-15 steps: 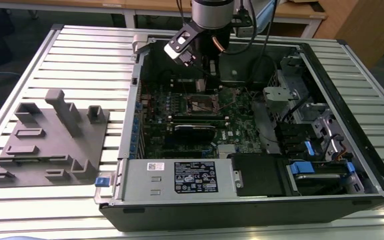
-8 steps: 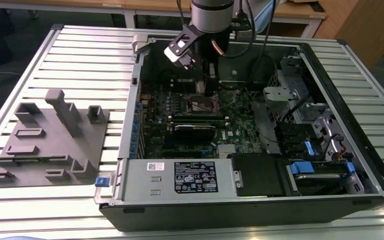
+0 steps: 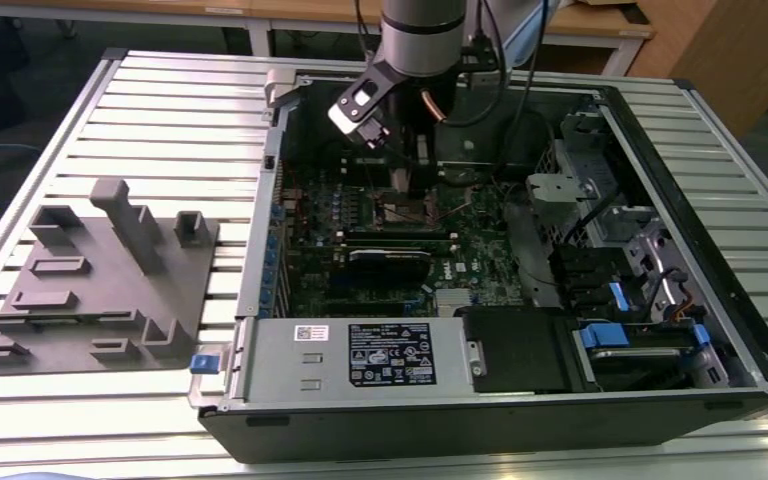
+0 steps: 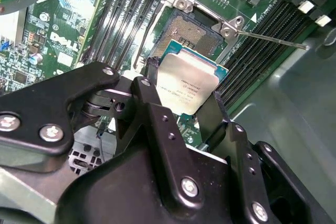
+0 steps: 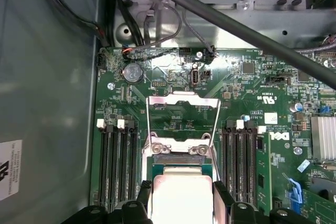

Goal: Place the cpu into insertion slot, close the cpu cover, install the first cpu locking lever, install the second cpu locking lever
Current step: 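Place the cpu into insertion slot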

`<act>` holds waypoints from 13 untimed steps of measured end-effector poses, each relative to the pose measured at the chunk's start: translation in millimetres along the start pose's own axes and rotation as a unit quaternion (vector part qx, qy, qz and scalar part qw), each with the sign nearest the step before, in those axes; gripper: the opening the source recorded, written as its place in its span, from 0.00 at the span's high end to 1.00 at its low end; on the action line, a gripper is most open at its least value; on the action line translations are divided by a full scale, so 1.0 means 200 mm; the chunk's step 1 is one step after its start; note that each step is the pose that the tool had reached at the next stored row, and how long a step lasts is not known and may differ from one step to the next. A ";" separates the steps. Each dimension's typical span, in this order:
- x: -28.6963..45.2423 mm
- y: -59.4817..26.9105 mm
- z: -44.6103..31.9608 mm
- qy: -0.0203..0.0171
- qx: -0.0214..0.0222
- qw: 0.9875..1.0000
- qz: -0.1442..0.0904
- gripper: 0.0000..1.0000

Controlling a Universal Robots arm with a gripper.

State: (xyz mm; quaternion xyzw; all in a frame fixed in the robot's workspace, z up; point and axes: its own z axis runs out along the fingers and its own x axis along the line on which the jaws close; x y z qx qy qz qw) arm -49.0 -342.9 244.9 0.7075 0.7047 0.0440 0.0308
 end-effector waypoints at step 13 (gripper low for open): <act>-0.002 -0.010 0.087 -0.001 0.000 1.000 0.000 0.46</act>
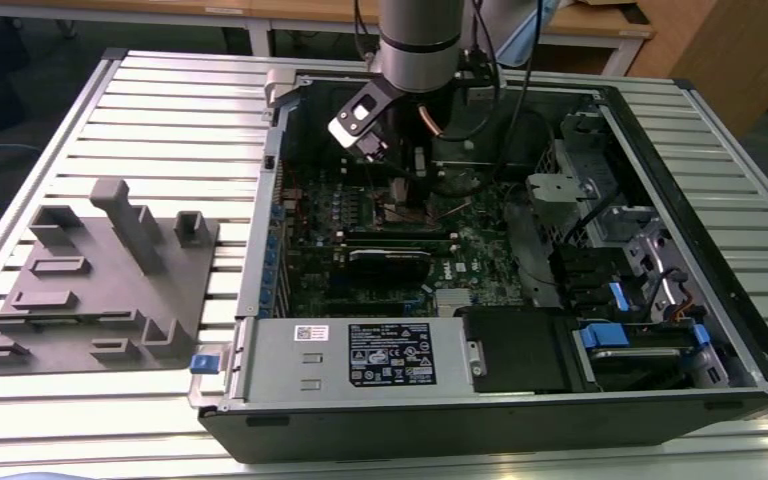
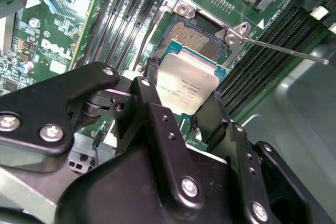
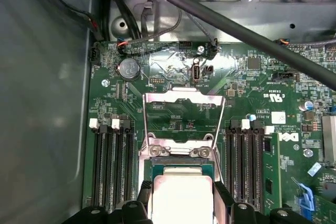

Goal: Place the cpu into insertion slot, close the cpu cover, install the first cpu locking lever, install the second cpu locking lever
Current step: 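Place the cpu into insertion slot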

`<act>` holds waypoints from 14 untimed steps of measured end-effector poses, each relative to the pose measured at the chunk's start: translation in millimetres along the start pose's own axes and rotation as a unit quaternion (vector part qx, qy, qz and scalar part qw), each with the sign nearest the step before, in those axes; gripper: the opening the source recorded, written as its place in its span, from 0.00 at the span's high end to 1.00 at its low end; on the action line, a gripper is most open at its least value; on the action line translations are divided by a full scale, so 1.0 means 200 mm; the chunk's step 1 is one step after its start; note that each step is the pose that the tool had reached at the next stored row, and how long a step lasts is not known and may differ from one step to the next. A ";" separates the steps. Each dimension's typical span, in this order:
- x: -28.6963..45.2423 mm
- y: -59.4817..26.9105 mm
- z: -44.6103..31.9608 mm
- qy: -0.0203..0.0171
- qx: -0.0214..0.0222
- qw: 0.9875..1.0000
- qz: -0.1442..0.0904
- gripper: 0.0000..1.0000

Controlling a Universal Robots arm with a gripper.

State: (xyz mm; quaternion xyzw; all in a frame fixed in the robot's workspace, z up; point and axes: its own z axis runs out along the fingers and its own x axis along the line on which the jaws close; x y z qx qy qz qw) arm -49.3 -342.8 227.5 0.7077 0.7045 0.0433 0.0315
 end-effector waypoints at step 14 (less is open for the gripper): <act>0.010 -0.008 0.055 0.000 0.000 1.000 0.000 0.46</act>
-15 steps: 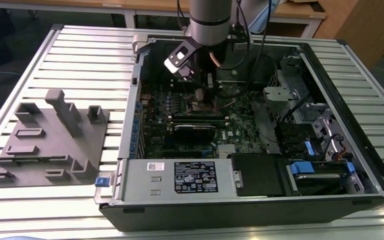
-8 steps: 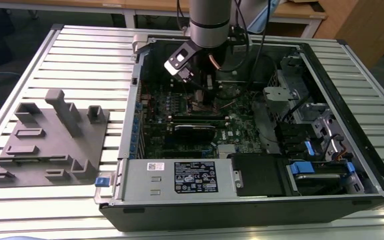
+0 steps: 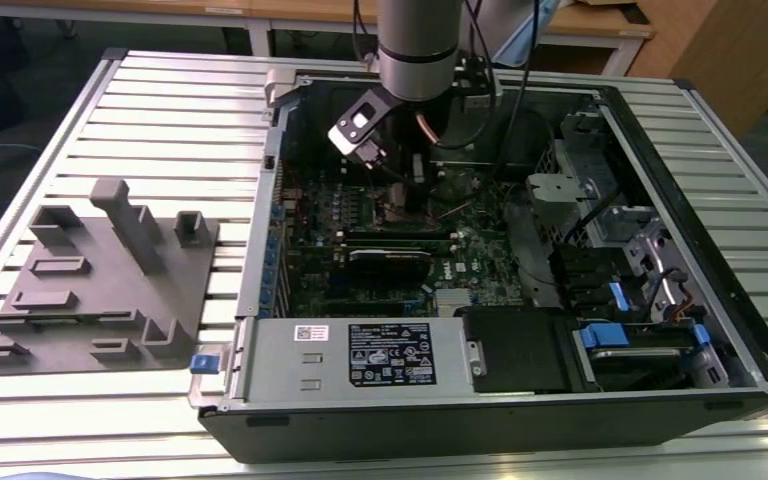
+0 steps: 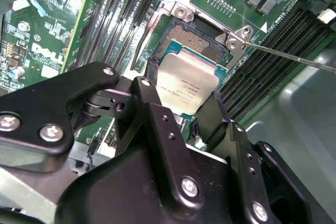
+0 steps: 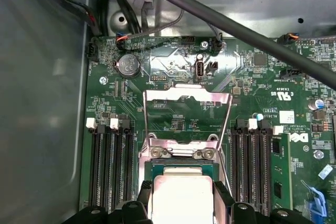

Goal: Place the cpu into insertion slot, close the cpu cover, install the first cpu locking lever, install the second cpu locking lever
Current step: 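Place the cpu into insertion slot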

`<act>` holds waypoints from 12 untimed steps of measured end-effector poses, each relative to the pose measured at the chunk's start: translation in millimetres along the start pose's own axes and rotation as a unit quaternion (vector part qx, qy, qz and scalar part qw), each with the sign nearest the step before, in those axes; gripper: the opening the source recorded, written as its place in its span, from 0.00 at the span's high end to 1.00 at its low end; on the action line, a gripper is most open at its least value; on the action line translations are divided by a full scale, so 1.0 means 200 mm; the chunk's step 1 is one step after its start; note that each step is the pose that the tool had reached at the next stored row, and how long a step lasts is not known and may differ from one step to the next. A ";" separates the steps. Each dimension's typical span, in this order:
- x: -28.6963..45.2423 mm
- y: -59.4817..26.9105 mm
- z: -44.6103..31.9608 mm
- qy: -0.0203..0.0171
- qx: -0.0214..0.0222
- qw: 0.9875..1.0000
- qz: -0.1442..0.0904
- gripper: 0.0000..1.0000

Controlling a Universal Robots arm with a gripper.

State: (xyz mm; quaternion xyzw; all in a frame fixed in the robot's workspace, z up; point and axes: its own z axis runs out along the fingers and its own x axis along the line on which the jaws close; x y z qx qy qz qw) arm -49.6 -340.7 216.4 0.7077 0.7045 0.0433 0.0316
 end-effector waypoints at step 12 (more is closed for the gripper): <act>-0.001 -0.017 0.055 0.000 0.000 1.000 0.000 0.46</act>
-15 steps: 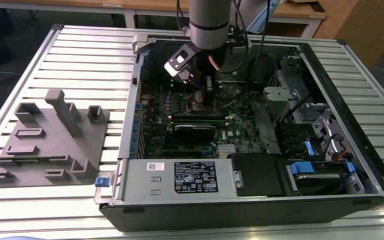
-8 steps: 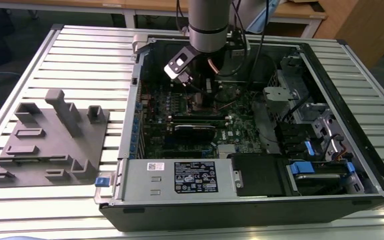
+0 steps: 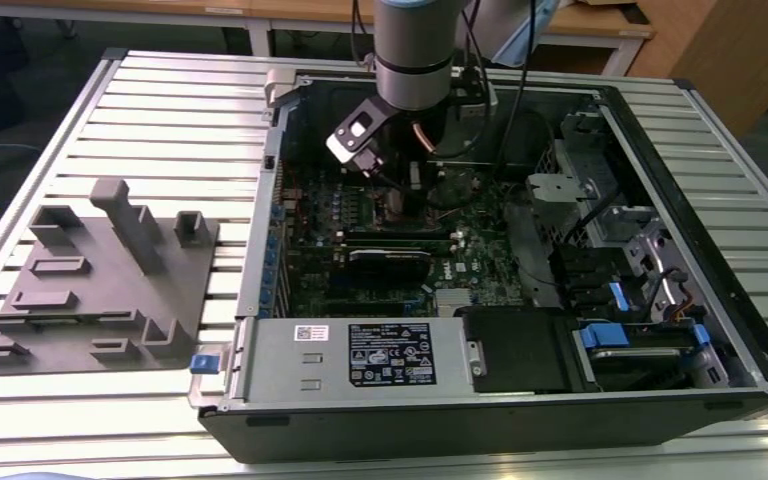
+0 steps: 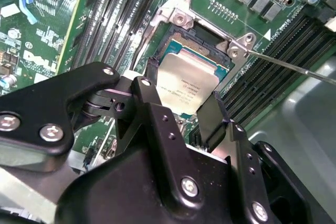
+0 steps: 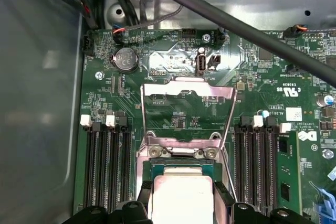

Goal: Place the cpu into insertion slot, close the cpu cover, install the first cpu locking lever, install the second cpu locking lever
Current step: 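Place the cpu into insertion slot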

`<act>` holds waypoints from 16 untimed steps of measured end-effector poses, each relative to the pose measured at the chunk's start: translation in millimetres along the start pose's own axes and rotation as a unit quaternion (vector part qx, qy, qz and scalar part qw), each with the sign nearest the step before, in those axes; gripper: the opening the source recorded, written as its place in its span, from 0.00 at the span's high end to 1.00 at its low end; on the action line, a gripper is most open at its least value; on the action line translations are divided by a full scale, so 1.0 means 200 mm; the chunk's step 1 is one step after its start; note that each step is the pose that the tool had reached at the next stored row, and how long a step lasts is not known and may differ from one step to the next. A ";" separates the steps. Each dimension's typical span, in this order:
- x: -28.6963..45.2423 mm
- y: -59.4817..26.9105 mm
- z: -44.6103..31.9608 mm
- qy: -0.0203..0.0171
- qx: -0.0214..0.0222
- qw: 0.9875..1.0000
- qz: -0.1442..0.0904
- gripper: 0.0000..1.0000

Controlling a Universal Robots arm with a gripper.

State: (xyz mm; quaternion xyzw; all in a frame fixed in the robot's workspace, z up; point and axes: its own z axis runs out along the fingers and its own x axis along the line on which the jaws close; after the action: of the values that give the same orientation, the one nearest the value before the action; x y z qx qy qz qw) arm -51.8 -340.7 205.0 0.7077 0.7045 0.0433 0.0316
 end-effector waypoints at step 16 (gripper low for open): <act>-0.001 -0.012 0.036 -0.001 0.000 1.000 0.009 0.46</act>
State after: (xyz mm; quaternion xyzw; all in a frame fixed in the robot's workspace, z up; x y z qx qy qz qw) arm -53.4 -340.8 197.7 0.7140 0.6981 0.0429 0.0319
